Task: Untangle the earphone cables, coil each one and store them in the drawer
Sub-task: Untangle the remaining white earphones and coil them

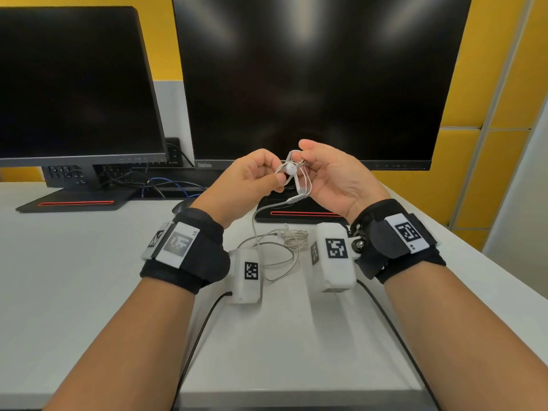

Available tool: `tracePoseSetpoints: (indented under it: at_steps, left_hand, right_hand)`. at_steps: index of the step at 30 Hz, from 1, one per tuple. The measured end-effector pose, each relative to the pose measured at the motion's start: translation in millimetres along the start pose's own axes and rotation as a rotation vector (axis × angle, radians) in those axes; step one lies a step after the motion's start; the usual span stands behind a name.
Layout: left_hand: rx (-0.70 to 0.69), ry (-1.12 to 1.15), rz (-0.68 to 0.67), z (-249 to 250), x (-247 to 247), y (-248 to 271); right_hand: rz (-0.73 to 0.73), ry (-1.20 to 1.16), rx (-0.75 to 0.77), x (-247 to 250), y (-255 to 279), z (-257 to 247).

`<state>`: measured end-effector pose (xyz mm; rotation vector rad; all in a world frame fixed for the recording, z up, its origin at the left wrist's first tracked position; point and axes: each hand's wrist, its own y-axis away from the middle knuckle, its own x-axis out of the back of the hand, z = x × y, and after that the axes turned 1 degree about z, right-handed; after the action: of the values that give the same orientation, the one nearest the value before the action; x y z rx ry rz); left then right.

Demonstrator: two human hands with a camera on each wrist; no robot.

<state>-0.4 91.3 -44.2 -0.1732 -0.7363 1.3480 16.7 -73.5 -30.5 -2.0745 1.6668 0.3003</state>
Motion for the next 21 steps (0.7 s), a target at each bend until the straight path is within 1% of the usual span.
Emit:
tracePoseSetpoints:
  at_steps: [3,6,9,11,14,18,21]
  left_hand:
    - [0.003,-0.004,0.019,-0.5,-1.1,-0.6]
    - [0.035,0.034,0.055,-1.8,-0.3,-1.8]
    - [0.054,0.100,0.104,-2.4,-0.6,-2.7]
    - [0.057,0.083,0.160,-2.0,-2.4,-3.0]
    - [0.066,0.049,0.225,-2.4,-4.6,-3.9]
    - [0.063,-0.004,0.247,-2.7,-2.3,-3.9]
    - [0.070,0.048,0.215,-0.3,-1.0,-2.9]
  right_hand:
    - [-0.043,-0.012,0.033,-0.9,0.9,0.0]
    - [-0.044,-0.012,0.046,-0.8,0.8,-0.7]
    - [-0.042,0.102,0.055,-2.6,1.1,1.1]
    - [-0.023,0.176,0.049,-3.5,0.5,3.6]
    - [0.006,0.175,0.020,-3.6,-0.3,4.6]
    - [-0.028,0.131,-0.037,-3.6,2.3,2.4]
    - [-0.046,0.105,-0.050,-3.7,2.1,3.3]
